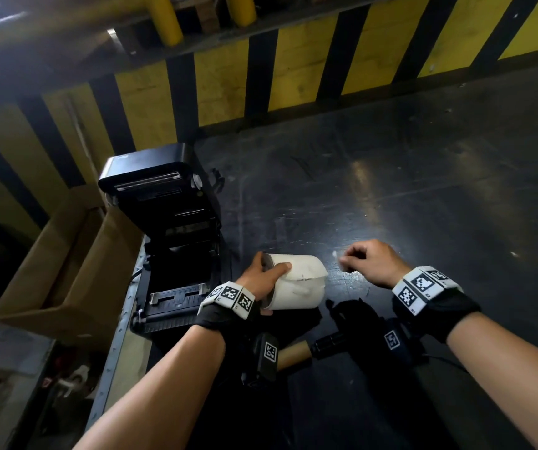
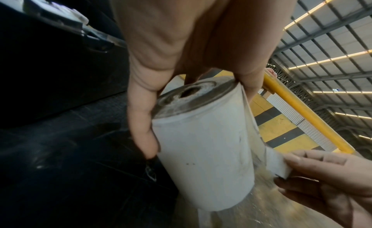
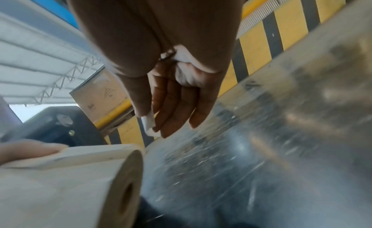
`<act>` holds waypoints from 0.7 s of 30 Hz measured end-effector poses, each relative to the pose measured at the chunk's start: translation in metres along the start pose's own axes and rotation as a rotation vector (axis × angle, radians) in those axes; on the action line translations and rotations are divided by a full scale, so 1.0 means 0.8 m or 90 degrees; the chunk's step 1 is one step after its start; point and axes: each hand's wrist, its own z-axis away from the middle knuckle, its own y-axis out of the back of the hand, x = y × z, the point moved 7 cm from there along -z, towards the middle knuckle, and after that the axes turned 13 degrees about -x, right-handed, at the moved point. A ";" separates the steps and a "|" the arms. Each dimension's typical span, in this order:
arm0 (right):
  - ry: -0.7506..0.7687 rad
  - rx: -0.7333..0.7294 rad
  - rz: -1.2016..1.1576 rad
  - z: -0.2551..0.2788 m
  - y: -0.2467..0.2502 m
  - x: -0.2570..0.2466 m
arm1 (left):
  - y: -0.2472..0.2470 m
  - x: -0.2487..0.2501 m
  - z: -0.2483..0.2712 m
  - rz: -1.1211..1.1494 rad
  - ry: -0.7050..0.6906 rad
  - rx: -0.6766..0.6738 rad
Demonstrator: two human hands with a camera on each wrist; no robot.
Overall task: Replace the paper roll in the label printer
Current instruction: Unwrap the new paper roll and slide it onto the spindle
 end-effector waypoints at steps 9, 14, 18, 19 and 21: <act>-0.133 -0.054 0.340 0.002 0.022 0.085 | -0.005 0.000 -0.004 -0.025 -0.004 -0.003; -0.138 -0.126 0.370 0.014 -0.002 0.114 | -0.004 -0.001 -0.003 -0.019 -0.007 0.009; -0.142 -0.155 0.353 0.028 -0.001 0.107 | -0.004 -0.003 0.001 0.002 -0.012 0.012; -0.140 -0.154 0.335 0.034 -0.001 0.105 | -0.003 -0.004 0.002 0.018 -0.011 0.011; -0.130 -0.102 0.272 0.046 0.005 0.098 | -0.001 -0.009 0.005 0.057 -0.009 0.010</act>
